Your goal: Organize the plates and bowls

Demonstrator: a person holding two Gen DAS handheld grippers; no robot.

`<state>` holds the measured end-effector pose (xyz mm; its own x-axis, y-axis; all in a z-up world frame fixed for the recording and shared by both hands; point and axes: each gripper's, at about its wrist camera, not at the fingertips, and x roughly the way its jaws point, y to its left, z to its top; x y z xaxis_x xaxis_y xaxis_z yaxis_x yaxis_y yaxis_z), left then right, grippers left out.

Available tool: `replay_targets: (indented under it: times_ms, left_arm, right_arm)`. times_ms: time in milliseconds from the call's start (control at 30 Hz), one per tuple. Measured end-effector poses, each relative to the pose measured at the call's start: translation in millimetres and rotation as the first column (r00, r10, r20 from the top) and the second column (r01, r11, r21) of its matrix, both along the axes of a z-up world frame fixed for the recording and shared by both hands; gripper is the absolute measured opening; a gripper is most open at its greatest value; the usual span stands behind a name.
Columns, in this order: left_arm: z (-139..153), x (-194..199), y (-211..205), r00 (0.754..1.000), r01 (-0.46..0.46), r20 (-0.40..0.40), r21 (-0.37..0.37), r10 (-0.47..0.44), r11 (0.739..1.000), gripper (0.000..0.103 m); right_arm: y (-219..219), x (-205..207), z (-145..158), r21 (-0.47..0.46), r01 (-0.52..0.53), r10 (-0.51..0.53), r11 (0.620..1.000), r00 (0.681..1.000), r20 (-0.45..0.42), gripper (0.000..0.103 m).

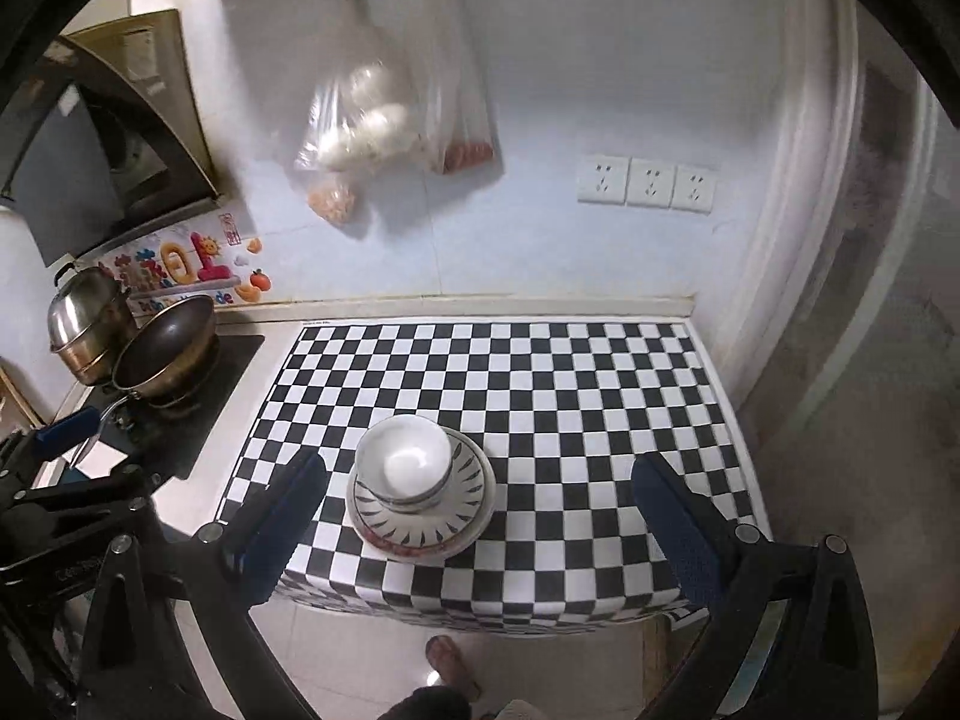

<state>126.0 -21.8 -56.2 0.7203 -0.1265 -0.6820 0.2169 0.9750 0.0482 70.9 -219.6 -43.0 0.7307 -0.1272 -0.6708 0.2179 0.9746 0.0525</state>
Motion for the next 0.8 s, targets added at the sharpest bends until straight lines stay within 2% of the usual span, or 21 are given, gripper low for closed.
replay_targets:
  times_ms: [367,600,800]
  left_arm:
    - [26.4,-93.1,23.6,0.997,-0.054,0.063,0.008,0.053,0.999,0.100]
    - [37.0,-135.4,38.9,0.992,-0.052,0.116,0.001,0.052,0.999,0.100]
    - [38.1,-152.7,49.0,0.993,-0.031,0.118,-0.006,0.031,1.000,0.100]
  right_arm:
    - [21.8,-111.5,34.4,-0.017,-0.018,0.019,1.000,0.999,0.050,0.103]
    - [32.3,-153.1,43.2,-0.017,0.008,-0.007,1.000,0.997,0.079,0.103]
    - [42.7,-180.0,43.8,-0.018,0.034,-0.033,0.999,0.997,0.071,0.103]
